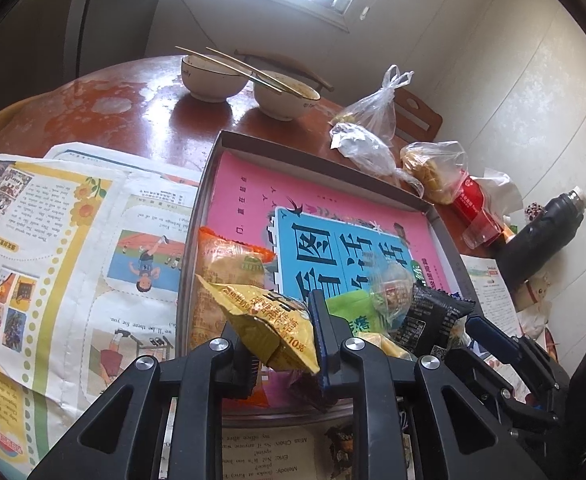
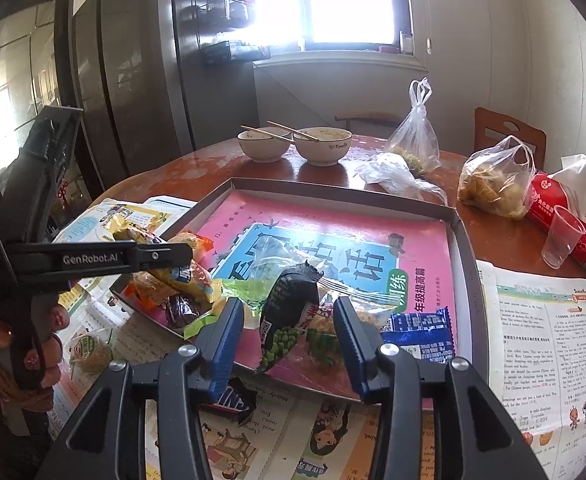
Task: Organize snacks
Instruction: 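Open the left tool to drop the yellow bag while the right releases the black bag in the tray, then move the left tool to the round green-labelled pastry while the right moves to the Snickers bar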
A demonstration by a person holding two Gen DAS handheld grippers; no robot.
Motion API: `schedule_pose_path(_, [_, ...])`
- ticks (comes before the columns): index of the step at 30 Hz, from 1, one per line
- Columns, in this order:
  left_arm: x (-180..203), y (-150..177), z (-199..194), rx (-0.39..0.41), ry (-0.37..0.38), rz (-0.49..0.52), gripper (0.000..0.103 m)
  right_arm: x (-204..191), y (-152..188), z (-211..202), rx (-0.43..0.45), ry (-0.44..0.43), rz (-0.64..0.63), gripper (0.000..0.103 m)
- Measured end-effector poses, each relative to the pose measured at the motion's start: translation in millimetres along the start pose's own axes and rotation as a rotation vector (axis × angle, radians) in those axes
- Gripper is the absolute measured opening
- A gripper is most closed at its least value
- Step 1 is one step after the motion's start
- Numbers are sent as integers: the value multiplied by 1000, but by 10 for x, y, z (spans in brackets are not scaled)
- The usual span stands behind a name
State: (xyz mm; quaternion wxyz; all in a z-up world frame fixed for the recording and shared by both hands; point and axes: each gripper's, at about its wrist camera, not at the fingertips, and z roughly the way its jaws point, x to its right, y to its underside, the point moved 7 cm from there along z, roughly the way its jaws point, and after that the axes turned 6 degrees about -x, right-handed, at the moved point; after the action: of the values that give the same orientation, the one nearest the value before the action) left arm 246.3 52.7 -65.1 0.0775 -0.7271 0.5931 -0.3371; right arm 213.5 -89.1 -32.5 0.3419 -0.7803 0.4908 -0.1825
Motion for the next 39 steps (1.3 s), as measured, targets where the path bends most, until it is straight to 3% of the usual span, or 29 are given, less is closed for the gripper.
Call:
schedule_pose_path(7, [28, 45, -30, -10, -22, 18, 25, 0, 34, -26, -4, -2, -1, 49])
schedule_pose_path(11, [20, 60, -60, -10, -42, 25, 30, 5, 49, -42, -4, -2, 2, 50])
schedule_pose_path(15, [2, 53, -117, 1, -68, 36, 42, 18, 56, -58, -2, 0, 11, 54])
schedule_pose_path(25, [-6, 37, -271, 26, -73, 43, 52, 47, 46, -107, 8, -1, 25, 56])
schedule_pose_path(39, [-3, 22, -501, 62, -85, 56, 63, 70, 4, -249, 57, -9, 55, 69])
